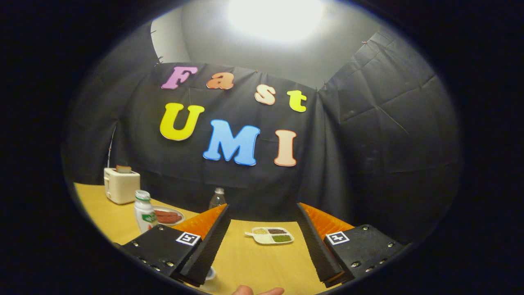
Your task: Take the bottle from table, then pour the juice into the cup, finally place the bottle on the coaster
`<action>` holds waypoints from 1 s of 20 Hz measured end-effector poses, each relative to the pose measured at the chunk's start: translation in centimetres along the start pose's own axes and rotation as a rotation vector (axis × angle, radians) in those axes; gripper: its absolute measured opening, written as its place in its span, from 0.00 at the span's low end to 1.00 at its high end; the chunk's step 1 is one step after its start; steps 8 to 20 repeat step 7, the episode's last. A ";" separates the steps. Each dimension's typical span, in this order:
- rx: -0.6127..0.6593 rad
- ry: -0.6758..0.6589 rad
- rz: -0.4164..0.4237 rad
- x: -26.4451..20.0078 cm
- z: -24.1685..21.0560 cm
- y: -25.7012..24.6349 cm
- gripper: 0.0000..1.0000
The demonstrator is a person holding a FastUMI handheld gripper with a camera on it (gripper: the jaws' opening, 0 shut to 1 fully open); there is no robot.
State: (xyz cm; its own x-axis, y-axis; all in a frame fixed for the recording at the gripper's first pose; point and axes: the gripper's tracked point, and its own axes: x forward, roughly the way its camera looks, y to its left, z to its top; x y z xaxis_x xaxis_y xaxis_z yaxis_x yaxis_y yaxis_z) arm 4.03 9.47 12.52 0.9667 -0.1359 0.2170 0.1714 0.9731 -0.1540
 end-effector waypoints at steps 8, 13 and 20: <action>0.005 0.105 0.086 2.9 -11.1 -5.6 0.96; 0.005 0.105 0.086 2.9 -11.1 -5.6 0.96; 0.005 0.105 0.086 2.9 -11.1 -5.6 0.96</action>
